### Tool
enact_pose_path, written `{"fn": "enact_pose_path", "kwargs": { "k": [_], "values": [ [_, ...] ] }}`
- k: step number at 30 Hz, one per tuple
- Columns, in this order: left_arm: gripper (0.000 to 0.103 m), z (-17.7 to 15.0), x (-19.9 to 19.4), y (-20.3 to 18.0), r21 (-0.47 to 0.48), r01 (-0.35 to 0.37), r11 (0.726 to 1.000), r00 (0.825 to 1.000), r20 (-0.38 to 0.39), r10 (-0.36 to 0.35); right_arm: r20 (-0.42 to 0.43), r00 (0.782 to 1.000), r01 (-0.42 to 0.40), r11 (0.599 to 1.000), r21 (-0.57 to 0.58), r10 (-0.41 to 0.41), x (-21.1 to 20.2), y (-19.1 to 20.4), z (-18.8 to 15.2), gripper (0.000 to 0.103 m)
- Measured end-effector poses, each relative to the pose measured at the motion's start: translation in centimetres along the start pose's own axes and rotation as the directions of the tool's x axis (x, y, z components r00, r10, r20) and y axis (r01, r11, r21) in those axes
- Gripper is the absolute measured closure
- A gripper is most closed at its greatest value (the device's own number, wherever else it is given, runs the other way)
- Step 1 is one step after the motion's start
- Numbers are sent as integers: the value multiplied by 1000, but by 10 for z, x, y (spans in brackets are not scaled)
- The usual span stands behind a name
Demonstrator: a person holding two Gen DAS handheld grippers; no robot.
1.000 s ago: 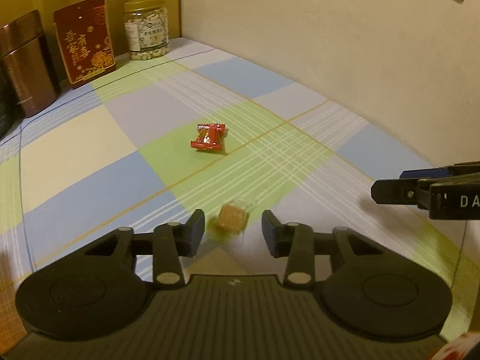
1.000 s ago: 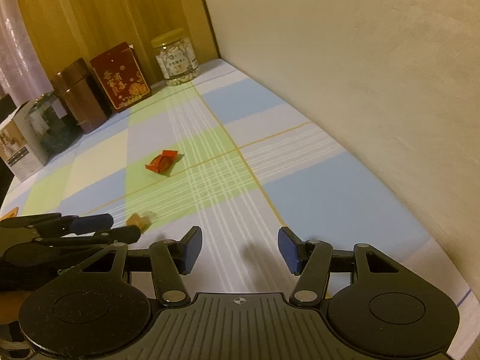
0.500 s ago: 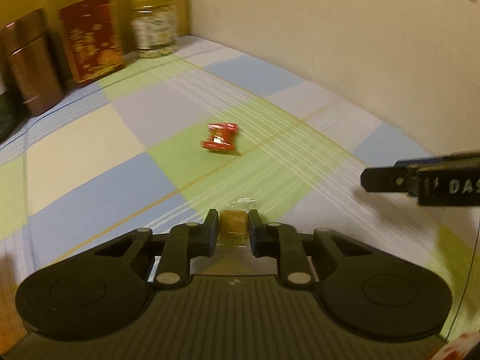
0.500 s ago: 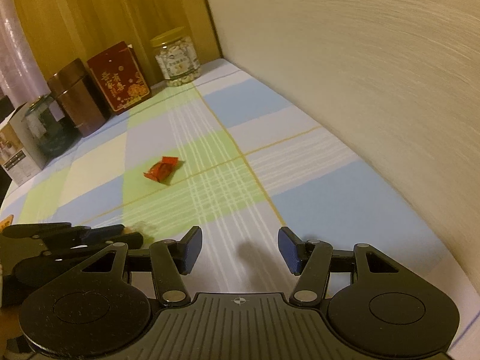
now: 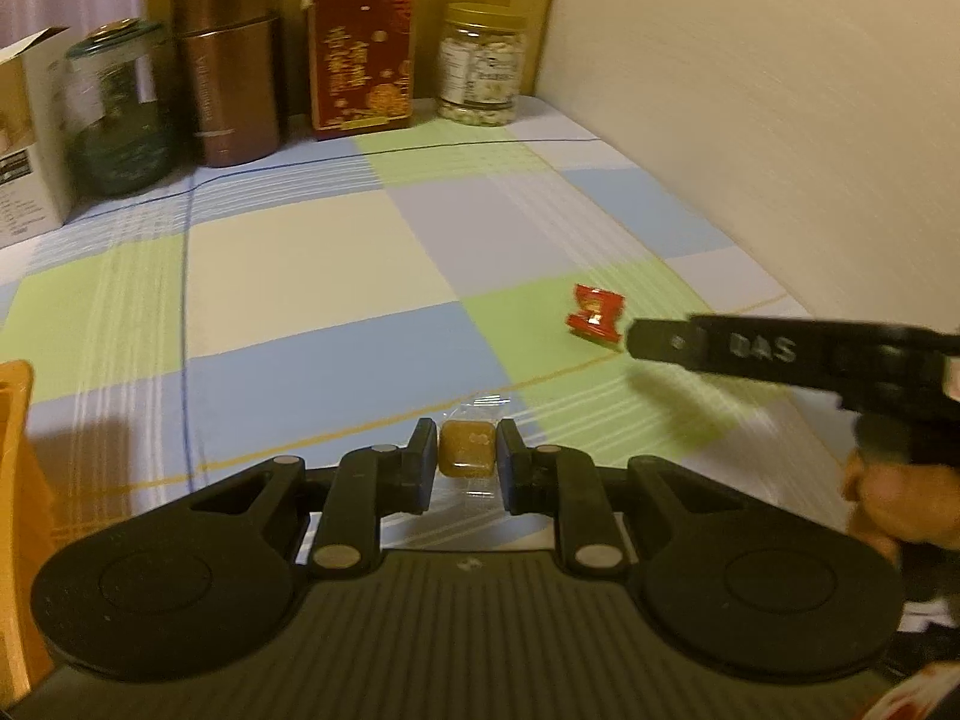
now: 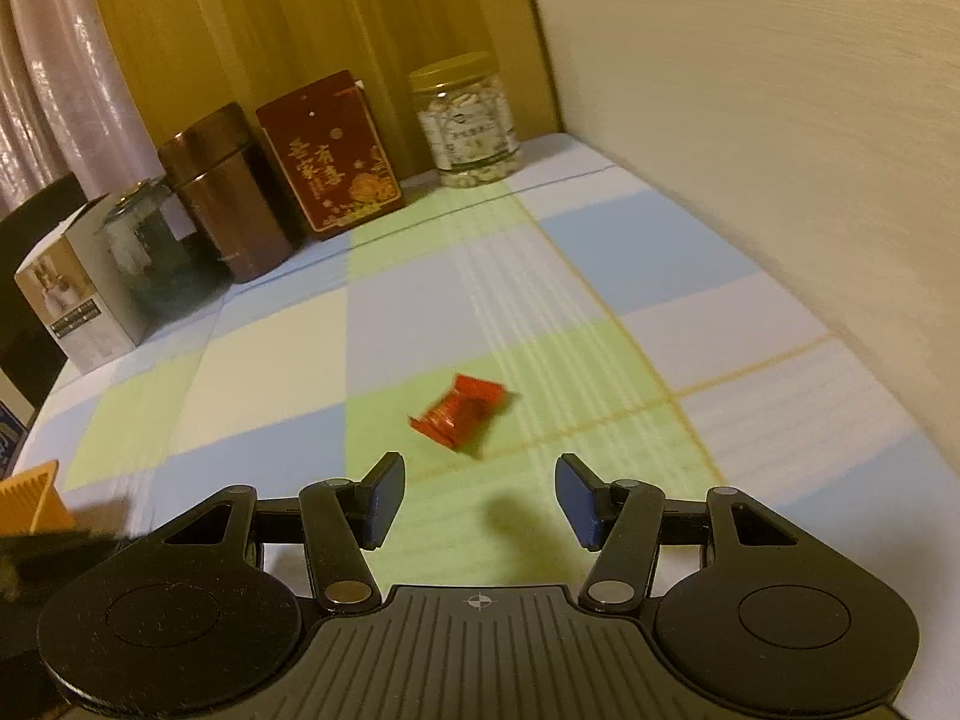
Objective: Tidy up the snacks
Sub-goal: 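Grasp the brown candy with the left tool while the right tool grasps the red candy, then carry the brown candy and red candy over the orange tray with both tools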
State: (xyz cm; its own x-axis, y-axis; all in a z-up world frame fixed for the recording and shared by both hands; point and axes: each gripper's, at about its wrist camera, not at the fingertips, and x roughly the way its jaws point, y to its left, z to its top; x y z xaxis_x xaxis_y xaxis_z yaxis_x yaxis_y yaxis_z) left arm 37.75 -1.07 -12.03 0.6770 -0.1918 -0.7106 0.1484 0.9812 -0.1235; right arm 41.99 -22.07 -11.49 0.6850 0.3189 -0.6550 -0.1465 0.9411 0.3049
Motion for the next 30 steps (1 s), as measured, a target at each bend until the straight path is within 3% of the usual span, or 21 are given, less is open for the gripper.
{"fn": "enact_pose_path", "kwargs": {
  "k": [4,10,12,14,18,24,30],
  "values": [
    [84,-1,-1,6,-31,-4,1000,1000,4,4,-5,1000,-2,1000,-4,2,22,7,7,51],
    [84,-1,-1,11,-62,3,998,1000,11,-2,0,998,60,998,-25,-60,46,14,15,58],
    [84,0,-2,13,-73,5,997,1000,13,-4,-2,997,73,997,-28,-73,51,16,16,62],
    [84,-1,-3,14,-83,7,997,1000,11,-6,-11,996,92,994,-52,-93,57,20,15,73],
    [84,-1,-7,14,-93,6,996,1000,9,-5,-8,993,113,989,-99,-115,62,27,9,77],
    [84,-4,-15,13,-102,5,995,1000,5,-5,-22,996,88,987,-133,-92,48,31,-2,79],
    [84,-13,-40,11,-118,3,993,1000,13,-2,-52,997,53,993,-103,-59,5,32,-15,79]
  ]
}}
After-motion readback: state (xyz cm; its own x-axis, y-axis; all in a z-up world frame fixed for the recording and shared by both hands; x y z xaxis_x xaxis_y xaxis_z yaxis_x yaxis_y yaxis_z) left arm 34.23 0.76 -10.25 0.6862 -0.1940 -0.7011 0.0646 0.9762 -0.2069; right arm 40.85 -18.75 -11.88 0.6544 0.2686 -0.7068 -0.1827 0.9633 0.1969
